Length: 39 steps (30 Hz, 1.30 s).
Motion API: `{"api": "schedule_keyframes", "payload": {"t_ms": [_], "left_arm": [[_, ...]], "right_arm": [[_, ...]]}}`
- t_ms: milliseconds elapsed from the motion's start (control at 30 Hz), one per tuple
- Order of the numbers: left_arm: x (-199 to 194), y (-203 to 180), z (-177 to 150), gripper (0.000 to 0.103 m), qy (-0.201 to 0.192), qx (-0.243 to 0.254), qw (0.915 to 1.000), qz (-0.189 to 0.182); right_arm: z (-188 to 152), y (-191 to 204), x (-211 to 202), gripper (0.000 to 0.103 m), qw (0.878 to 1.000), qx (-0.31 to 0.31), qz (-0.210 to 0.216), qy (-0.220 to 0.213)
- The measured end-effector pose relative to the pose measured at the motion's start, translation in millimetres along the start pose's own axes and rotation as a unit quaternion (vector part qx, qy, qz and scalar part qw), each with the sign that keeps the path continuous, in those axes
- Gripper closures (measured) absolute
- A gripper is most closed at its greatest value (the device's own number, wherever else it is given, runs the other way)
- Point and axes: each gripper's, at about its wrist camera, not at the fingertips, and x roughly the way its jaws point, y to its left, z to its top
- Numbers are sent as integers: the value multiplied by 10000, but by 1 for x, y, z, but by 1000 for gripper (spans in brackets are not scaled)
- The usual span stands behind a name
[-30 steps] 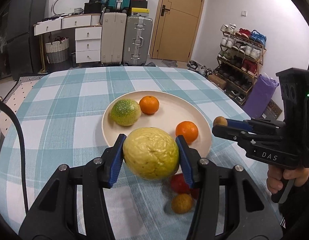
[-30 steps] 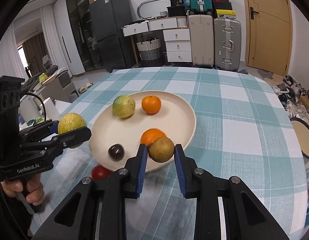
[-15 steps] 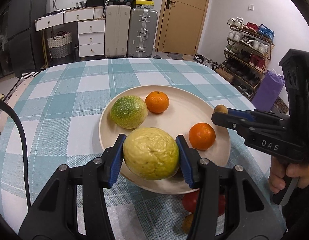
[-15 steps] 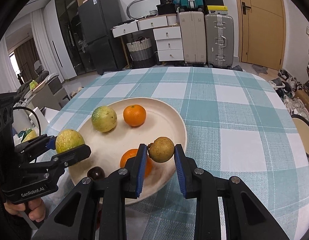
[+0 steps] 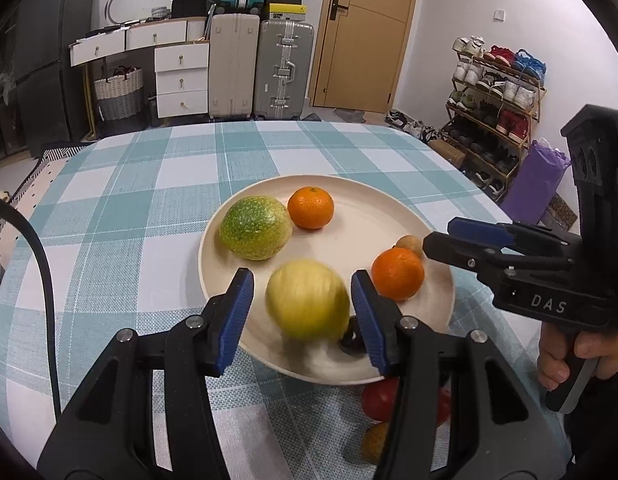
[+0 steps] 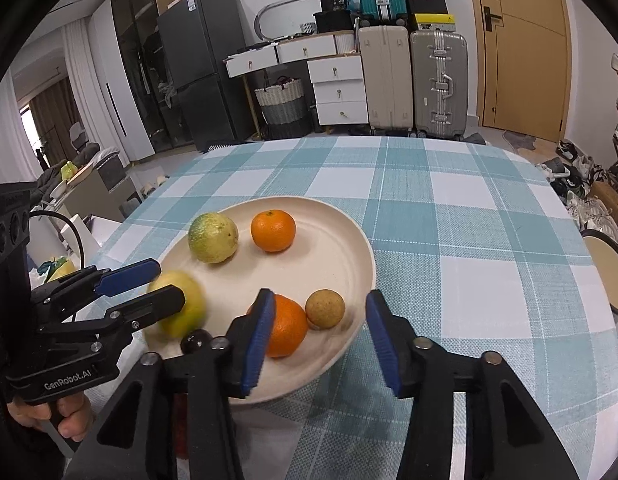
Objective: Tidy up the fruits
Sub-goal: 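Carry the guava and kiwi onto the cream plate and open both grippers, then withdraw both grippers from the plate toward the remaining fruits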
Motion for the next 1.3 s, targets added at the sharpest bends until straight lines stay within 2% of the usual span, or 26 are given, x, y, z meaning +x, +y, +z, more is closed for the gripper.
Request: {"api": "schedule_keyframes", "payload": {"t_ms": [67, 100, 233, 300, 400, 433, 633, 900, 1300], "left_arm": [[-7, 0, -1, 39, -14, -1, 10000, -2], [-12, 0, -2, 36, -40, -5, 10000, 11], [-32, -1, -6, 20, -195, 38, 9998, 15], [-44, -2, -10, 19, -266, 67, 9996, 56], [-58, -3, -16, 8, -318, 121, 9994, 109], [-63, -4, -19, 1, -348, 136, 9992, 136], [-86, -6, -32, 1, -435, 151, 9986, 266], [-89, -6, -50, 1, -208, 180, 9991, 309], [-79, -13, -59, 1, 83, 448, 9985, 308]], "right_arm": [[-3, 0, -7, 39, 10000, 9, -47, -12], [-5, 0, -9, 31, 10000, 3, -63, -21], [-15, -2, -30, 15, 9998, 26, -67, -195], [-19, -3, -39, 6, 9996, 72, -69, -248], [-25, -2, -48, 0, 9997, 47, -89, -224], [-26, 0, -50, 0, 9998, 0, -78, -191], [-39, 12, -56, 0, 9996, -242, -65, -96], [-49, 21, -49, 0, 9991, -398, 22, 136], [-64, 43, -38, 3, 9936, -741, 570, 633]]}}
